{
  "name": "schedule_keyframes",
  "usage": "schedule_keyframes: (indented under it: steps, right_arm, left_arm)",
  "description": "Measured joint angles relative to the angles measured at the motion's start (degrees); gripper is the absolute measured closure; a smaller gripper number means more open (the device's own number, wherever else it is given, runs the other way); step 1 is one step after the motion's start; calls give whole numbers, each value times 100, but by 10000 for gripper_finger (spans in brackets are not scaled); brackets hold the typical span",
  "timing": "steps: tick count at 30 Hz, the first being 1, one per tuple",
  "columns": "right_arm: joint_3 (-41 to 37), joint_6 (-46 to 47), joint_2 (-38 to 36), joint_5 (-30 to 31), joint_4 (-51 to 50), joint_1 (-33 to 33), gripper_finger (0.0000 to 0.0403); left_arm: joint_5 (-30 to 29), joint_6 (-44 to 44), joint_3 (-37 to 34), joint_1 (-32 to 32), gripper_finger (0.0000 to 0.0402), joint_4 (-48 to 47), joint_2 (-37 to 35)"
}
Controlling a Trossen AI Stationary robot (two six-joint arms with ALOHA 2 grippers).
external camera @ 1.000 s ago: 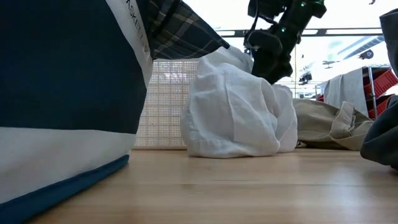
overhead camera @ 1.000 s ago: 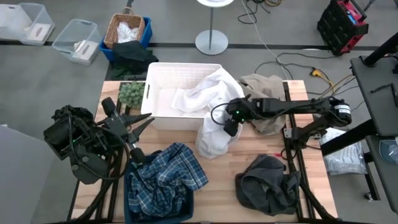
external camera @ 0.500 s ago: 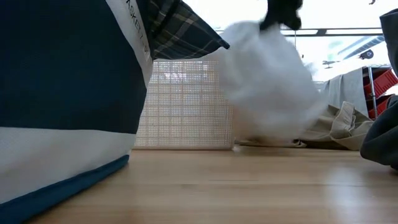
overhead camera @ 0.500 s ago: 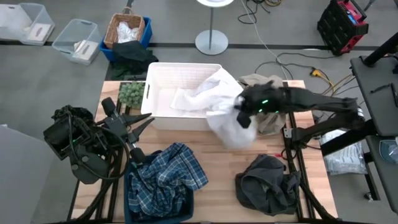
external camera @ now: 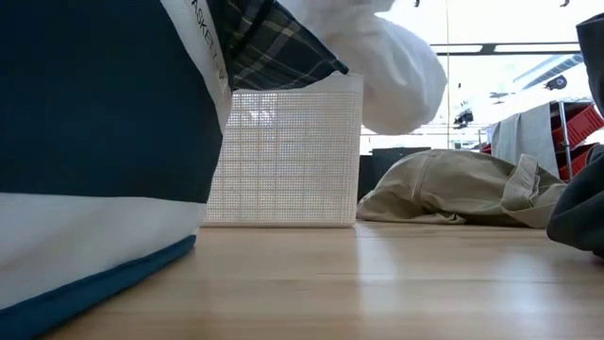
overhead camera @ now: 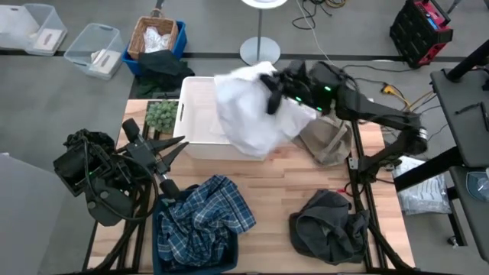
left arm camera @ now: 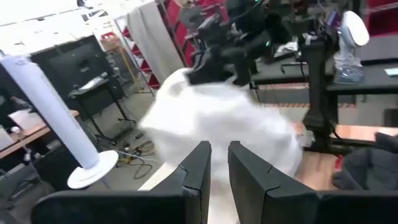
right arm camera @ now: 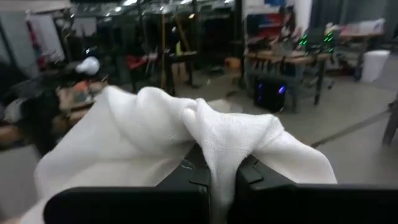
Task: Sort clothes
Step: Put the white cloth into the white laundry organizer, then put the brown shorts into the blue laundry organizer
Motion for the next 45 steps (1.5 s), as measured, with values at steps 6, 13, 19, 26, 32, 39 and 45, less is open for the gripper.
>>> schedule_keyframes:
  steps: [6,13,19,26,32,39,45]
  right_arm:
    - [1129,-289,1191,-35,633,-208,394]
    - [2936,-1023,2696,-13,715,-268,394]
    - [3730,-394,3574,-97,379,-550,394]
    - [3852,468,4033,-1437,-2161,-701,353]
    - [4156,693,4006,-1302,-4322,-758,250]
    - [4231,645,3362,-547,-5661,-728,171]
    - [4230,819,2501,-274,-6942,-783,168]
  left_arm:
    - [-246,2,0,-2,364,135,0]
    - [-361,2,0,0,364,151,0]
    - [-395,48,0,-64,364,214,0]
    - [-729,163,0,-166,364,244,0]
    - [-731,172,0,-144,364,241,0]
    - [-717,160,0,-144,364,241,0]
    - [-488,150,0,-144,364,232,0]
